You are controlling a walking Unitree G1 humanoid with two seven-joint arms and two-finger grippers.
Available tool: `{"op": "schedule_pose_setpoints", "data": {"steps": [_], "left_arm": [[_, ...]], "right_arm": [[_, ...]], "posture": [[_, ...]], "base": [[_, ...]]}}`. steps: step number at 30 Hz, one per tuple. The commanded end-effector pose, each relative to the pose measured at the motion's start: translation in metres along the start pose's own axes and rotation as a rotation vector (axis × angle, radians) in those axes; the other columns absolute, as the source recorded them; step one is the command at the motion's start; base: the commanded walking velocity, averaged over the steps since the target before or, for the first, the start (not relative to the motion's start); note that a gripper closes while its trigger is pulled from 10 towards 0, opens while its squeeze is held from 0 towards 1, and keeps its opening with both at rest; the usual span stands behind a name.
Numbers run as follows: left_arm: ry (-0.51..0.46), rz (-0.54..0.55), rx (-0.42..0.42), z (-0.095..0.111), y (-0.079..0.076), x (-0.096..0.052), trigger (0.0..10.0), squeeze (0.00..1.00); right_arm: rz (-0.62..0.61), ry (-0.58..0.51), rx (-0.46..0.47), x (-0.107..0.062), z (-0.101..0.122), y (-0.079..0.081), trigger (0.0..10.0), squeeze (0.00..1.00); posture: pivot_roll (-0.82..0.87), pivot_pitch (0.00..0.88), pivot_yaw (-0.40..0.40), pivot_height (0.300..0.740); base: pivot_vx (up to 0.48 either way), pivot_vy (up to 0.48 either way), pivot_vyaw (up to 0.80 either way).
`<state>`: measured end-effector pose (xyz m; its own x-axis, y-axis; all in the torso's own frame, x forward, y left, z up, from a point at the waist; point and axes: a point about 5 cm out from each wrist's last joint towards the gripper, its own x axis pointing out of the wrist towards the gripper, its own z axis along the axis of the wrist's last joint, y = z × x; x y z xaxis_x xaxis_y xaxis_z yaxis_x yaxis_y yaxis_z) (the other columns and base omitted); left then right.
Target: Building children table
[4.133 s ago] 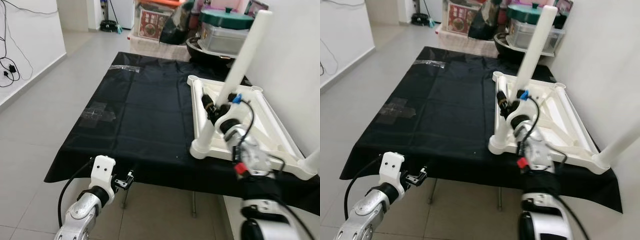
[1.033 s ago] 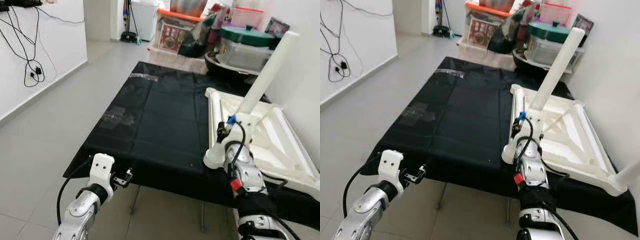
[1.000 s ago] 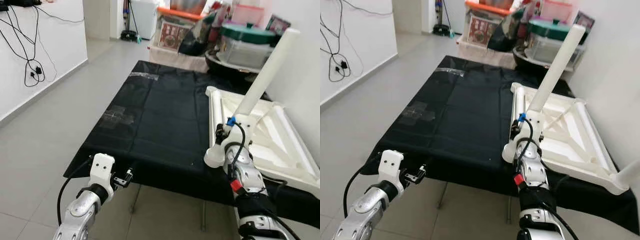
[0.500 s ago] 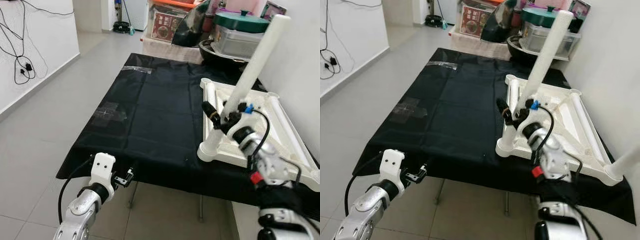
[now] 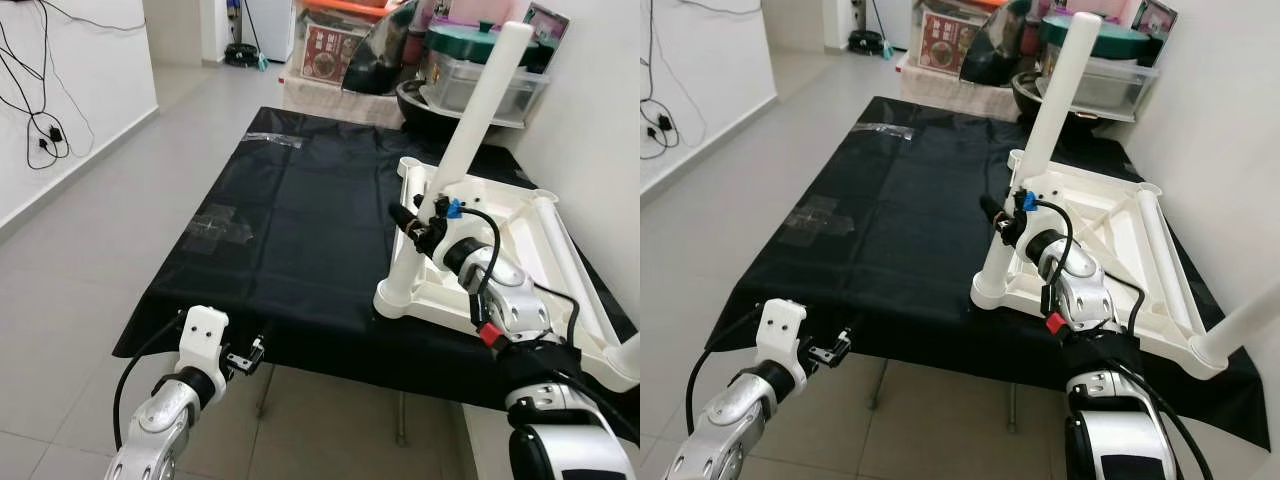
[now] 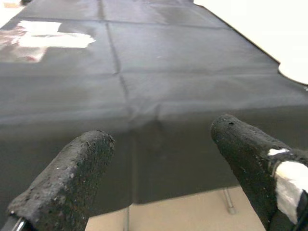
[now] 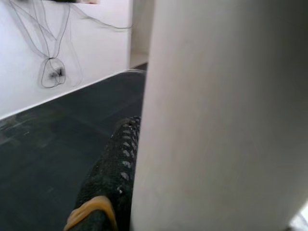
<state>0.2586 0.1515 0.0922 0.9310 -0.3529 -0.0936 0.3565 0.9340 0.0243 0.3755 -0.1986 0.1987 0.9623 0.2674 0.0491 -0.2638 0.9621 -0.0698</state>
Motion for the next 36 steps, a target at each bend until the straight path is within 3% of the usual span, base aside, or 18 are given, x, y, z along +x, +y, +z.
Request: {"op": "schedule_pose_setpoints", "data": {"steps": [1,4,7,8,9,11,12,16,18,19,27,28,29,30,31,33,34,36], "left_arm": [[0.003,-0.010,0.012,0.001,-0.002,0.000,10.0,0.00],[0.004,-0.012,0.018,0.002,0.000,0.002,10.0,0.00],[0.002,-0.013,0.019,0.003,0.000,0.003,10.0,0.00],[-0.001,-0.015,0.017,0.004,-0.001,0.003,10.0,0.00],[-0.001,-0.016,0.016,0.003,-0.002,0.003,10.0,0.00],[-0.001,-0.016,0.016,0.003,-0.002,0.003,10.0,0.00],[0.003,-0.023,0.012,0.002,-0.005,0.002,10.0,0.00],[0.005,-0.028,0.012,0.002,-0.006,0.003,10.0,0.00],[0.003,-0.027,0.014,0.002,-0.005,0.004,10.0,0.00],[0.001,-0.024,0.016,0.003,-0.004,0.004,10.0,0.00],[-0.001,-0.017,0.014,0.003,-0.002,0.001,10.0,0.00],[0.001,-0.017,0.012,0.003,-0.003,0.001,10.0,0.00],[0.001,-0.017,0.012,0.003,-0.003,0.001,10.0,0.00],[0.001,-0.019,0.013,0.002,-0.004,0.002,10.0,0.00],[0.001,-0.019,0.013,0.002,-0.004,0.002,10.0,0.00],[-0.001,-0.020,0.015,0.003,-0.003,0.004,10.0,0.00],[-0.001,-0.020,0.015,0.003,-0.003,0.004,10.0,0.00],[-0.002,-0.019,0.017,0.004,-0.002,0.004,10.0,0.00]], "right_arm": [[-0.079,0.070,-0.045,-0.004,-0.010,-0.007,0.0,0.00],[-0.563,0.128,0.120,-0.014,-0.025,-0.027,0.0,0.00],[-0.643,0.137,0.151,-0.018,-0.030,-0.028,0.0,0.00],[-0.758,0.161,0.174,-0.028,-0.045,-0.009,0.0,0.00],[-0.779,0.163,0.175,-0.032,-0.048,0.000,0.0,0.00],[-0.779,0.163,0.175,-0.032,-0.048,0.000,0.0,0.00],[-0.753,0.173,0.196,-0.032,-0.046,0.016,9.7,0.00],[-0.616,0.161,0.179,-0.020,-0.040,0.024,10.0,0.00],[-0.603,0.134,0.184,-0.019,-0.036,0.020,10.0,0.00],[-0.599,0.111,0.193,-0.018,-0.033,0.017,10.0,1.00],[-0.569,0.020,0.137,-0.015,-0.009,0.005,10.0,1.00],[-0.451,-0.067,0.145,-0.013,0.006,0.006,10.0,0.00],[-0.451,-0.067,0.145,-0.013,0.006,0.006,10.0,0.00],[-0.264,-0.136,0.172,-0.010,0.019,0.011,10.0,0.00],[-0.264,-0.136,0.172,-0.010,0.019,0.011,10.0,0.00],[0.082,-0.216,0.164,-0.013,0.033,0.024,10.0,0.00],[0.082,-0.216,0.164,-0.013,0.033,0.024,10.0,0.00],[0.280,-0.170,0.100,-0.019,0.025,0.031,10.0,0.00]], "posture": [[0.07,0.000,-0.146,0.740],[0.07,0.000,-0.144,0.740],[0.07,0.000,-0.144,0.740],[0.06,0.000,-0.138,0.740],[0.06,0.000,-0.138,0.740],[0.06,0.000,-0.138,0.740],[0.06,0.000,-0.131,0.740],[0.06,0.000,-0.135,0.740],[0.07,0.000,-0.139,0.740],[0.07,0.000,-0.140,0.740],[0.06,0.000,-0.143,0.740],[0.06,0.000,-0.138,0.740],[0.06,0.000,-0.138,0.740],[0.06,0.000,-0.138,0.740],[0.06,0.000,-0.138,0.740],[0.06,0.000,-0.137,0.740],[0.06,0.000,-0.137,0.740],[0.06,0.000,-0.138,0.740]], "base": [[0.000,0.000,0.00],[0.000,0.000,0.00],[0.000,0.000,0.00],[0.000,0.000,0.00],[0.000,0.000,0.00],[0.000,0.000,0.00],[0.000,0.000,0.00],[0.000,0.000,0.00],[0.000,0.000,0.00],[0.000,0.000,0.00],[0.000,0.000,0.00],[0.000,0.000,0.00],[0.000,0.000,0.00],[0.000,0.000,0.00],[0.000,0.000,0.00],[0.000,0.000,0.00],[0.000,0.000,0.00],[0.000,0.000,0.00]]}}
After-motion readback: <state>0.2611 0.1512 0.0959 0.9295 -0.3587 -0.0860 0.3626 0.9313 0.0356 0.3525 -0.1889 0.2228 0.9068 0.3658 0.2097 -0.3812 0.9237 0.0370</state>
